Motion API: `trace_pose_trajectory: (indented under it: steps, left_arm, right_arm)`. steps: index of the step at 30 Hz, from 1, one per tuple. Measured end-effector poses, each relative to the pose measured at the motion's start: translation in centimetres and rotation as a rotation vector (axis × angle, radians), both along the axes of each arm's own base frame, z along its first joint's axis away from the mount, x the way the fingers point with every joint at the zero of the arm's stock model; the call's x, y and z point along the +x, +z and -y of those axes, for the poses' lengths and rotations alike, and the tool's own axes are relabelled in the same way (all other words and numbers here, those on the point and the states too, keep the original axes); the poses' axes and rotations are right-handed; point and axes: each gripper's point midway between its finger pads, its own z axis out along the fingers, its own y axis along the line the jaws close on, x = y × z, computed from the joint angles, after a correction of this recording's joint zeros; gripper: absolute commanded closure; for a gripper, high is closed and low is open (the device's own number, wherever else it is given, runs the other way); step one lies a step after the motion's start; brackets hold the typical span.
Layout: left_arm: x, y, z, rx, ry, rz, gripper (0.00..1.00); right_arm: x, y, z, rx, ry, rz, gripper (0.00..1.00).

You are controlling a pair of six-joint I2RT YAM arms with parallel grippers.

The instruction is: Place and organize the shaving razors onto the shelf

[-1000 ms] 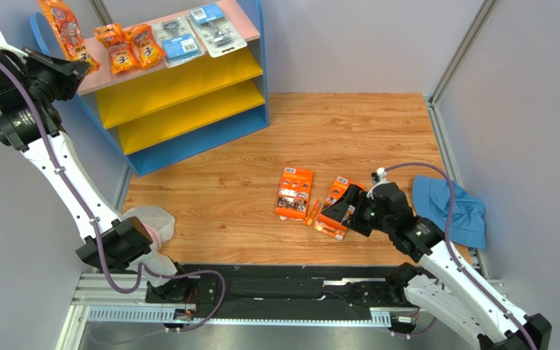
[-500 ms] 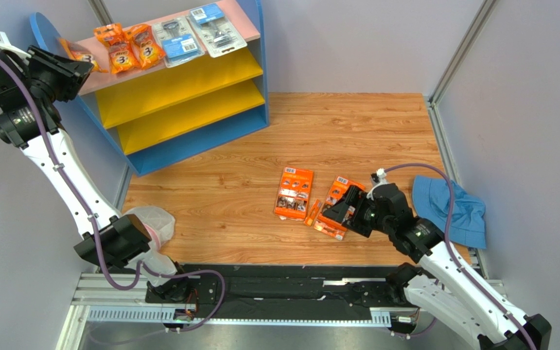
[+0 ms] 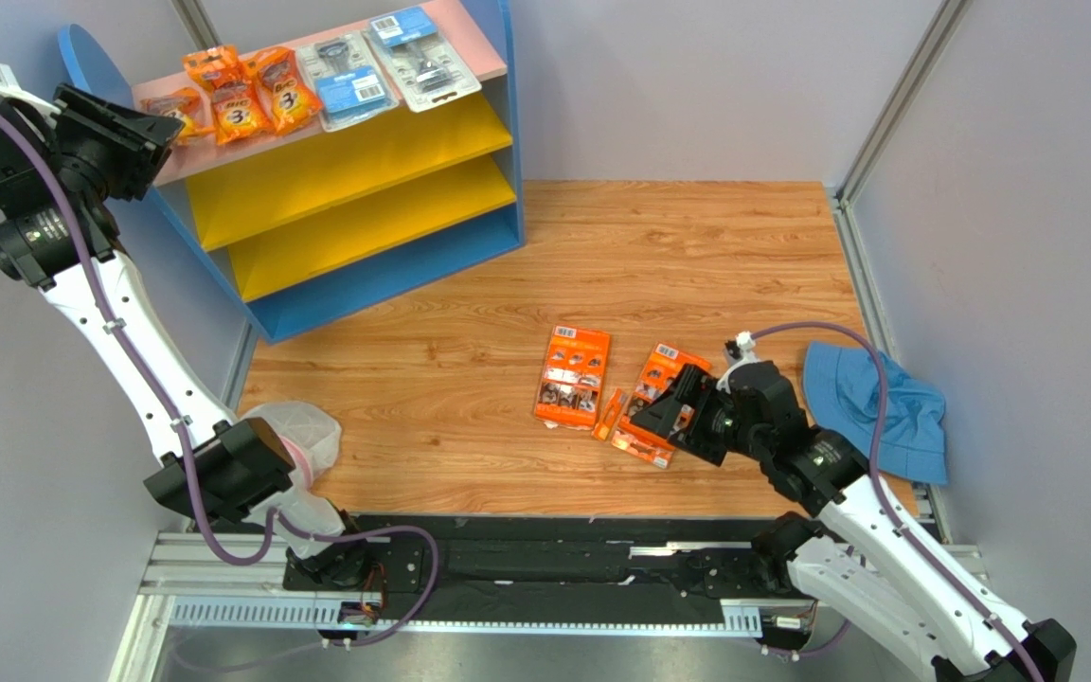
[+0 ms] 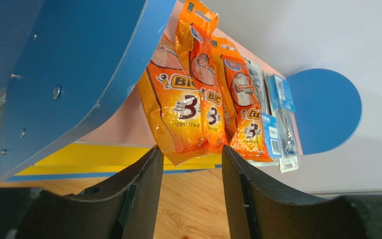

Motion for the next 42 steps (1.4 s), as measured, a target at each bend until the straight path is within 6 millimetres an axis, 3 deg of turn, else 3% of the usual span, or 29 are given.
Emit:
trace_pose_trajectory:
  steps: [6,15,26,33,38,40,42]
  left_arm:
    - [-0.5,-0.3,-0.3,0.002,0.039,-0.021,0.45]
    - [-2.2,0.9,-0.1,0.049,0.092,-0.003,0.45]
    - [-2.6,-0.7,-0.4,0.047,0.119,-0.04,0.45]
    - [-3.2,0.5,0.2,0.066,0.114,-0.015,0.44]
    - [-3.9,3.8,3.0,0.128,0.055,0.06,0.44]
    - [-4.1,5.1,5.5,0.161,-0.007,0.096,0.39]
    - [-4.1,6.4,9.2,0.197,-0.109,0.139,0.37]
  right_arm:
    - [-0.2,0.0,0.1,0.0,0.0,0.0,0.17]
    - [-0.6,-0.3,0.3,-0.003,0.005,-0.012,0.17]
    - [-0.9,-0.6,0.5,-0.008,0.006,-0.02,0.18]
    - [-1.0,-0.6,0.5,-0.008,0.006,-0.022,0.18]
    - [-1.0,-0.6,0.4,-0.008,0.008,-0.022,0.15]
    - [-1.1,-0.5,0.4,-0.004,0.011,-0.021,0.13]
    - [-1.1,-0.3,0.4,0.003,0.012,-0.012,0.09]
